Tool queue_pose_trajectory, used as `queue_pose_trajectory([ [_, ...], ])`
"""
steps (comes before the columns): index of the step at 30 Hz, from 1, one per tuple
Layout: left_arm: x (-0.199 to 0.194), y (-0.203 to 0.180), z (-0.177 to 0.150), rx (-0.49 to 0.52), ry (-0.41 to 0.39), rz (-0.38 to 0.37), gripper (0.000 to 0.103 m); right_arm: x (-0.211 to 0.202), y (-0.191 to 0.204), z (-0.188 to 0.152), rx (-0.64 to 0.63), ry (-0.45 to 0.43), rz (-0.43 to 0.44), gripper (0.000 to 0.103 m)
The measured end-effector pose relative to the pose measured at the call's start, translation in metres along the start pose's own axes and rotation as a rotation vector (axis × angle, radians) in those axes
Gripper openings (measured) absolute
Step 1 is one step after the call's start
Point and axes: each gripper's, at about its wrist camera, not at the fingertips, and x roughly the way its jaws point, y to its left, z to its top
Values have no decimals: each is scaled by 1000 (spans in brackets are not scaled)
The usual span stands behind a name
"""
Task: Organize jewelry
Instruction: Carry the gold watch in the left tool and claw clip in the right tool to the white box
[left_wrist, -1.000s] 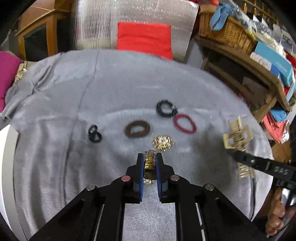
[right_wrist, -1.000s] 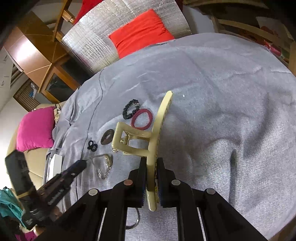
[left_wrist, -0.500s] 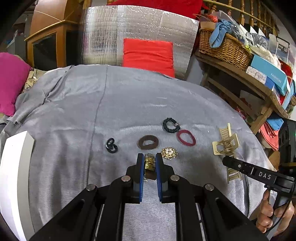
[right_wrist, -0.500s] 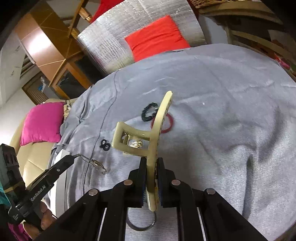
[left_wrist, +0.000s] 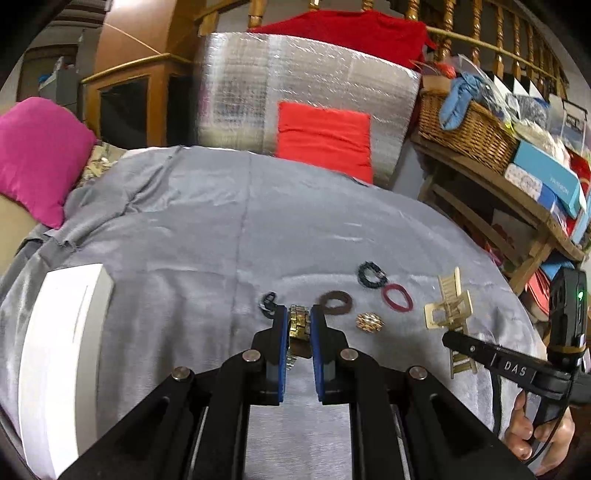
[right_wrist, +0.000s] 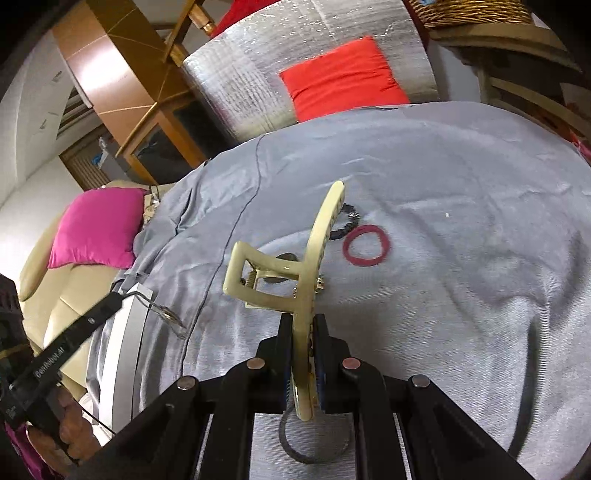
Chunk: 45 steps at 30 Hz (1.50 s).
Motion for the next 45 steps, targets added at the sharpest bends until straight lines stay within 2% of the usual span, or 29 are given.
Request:
queue_pose_trajectory([
  [17,-58,101,0,-147,-154,224,12,36,70,-25,-144,55,60,12],
  [22,-69,138,-2,-202,-174,298,12,49,94,-33,-201,75,82,12],
  [28,-75,182,-4,-286,-179,355,12,63,146,-27,-279,80,142,12],
  [31,-78,199,-9,-328,-170,345,12,72,183,-19,-329,64,184,12],
  [34,-79,206,-11,-329,-163,346,12,83,219,-13,-392,59,212,12],
  [41,-69,226,-16,-361,-125,319,12,123,281,-5,-424,116,289,12],
  [45,-54,240,-22,-444,-67,305,12,145,318,-9,-471,143,323,12],
])
